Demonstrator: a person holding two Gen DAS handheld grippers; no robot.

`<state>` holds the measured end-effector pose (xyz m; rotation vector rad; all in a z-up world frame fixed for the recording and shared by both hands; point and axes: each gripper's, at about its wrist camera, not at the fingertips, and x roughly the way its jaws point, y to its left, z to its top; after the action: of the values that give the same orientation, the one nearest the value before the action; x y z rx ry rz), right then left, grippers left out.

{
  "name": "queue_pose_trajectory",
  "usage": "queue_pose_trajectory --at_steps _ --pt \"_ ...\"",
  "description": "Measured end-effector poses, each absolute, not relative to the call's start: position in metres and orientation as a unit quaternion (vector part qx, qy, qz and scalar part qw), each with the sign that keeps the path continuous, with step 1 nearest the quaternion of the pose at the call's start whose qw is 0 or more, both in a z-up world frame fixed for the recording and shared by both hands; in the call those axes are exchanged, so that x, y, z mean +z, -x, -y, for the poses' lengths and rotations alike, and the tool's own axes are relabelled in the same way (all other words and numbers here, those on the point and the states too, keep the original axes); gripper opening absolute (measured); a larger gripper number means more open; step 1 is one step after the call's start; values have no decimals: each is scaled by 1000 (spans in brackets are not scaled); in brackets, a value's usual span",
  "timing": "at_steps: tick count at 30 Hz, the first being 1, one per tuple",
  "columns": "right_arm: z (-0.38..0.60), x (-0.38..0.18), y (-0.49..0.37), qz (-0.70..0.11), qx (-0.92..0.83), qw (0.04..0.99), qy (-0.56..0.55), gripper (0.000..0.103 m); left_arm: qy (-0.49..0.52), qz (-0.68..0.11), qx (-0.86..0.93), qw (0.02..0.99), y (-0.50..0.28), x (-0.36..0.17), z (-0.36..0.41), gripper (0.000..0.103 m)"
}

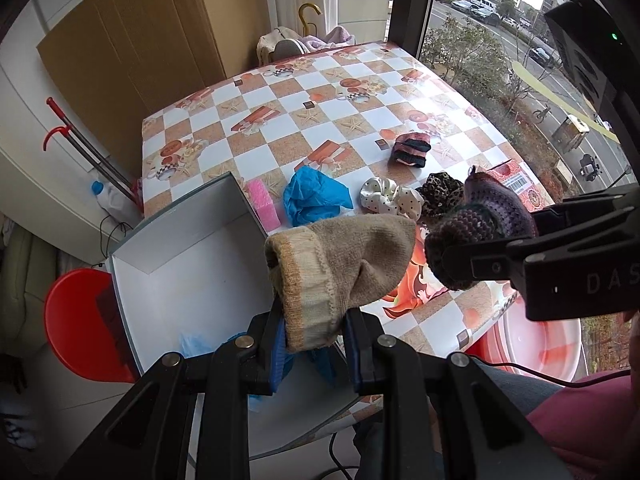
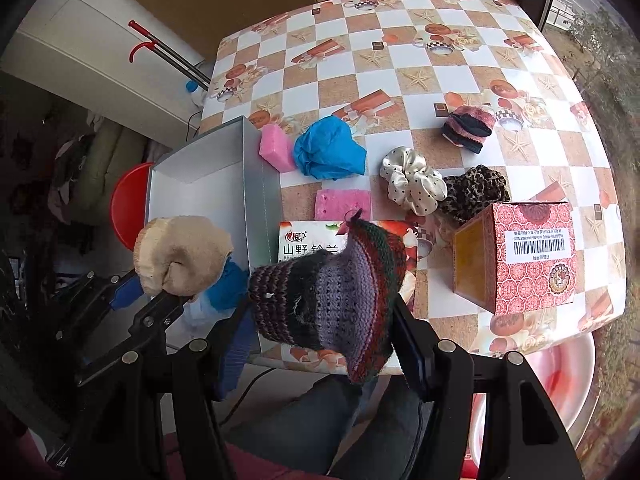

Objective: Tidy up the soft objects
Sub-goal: 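Lift the hat and glove and carry them toward the white box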

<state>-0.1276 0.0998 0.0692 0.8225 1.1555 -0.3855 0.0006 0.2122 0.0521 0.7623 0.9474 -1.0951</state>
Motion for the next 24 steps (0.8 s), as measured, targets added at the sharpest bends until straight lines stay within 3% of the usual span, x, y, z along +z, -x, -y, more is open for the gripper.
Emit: queue_pose_trajectory --at_steps 24 --pt "-105 72 123 -533 -176 743 -365 65 -322 -434 -478 693 -12 52 -222 27"
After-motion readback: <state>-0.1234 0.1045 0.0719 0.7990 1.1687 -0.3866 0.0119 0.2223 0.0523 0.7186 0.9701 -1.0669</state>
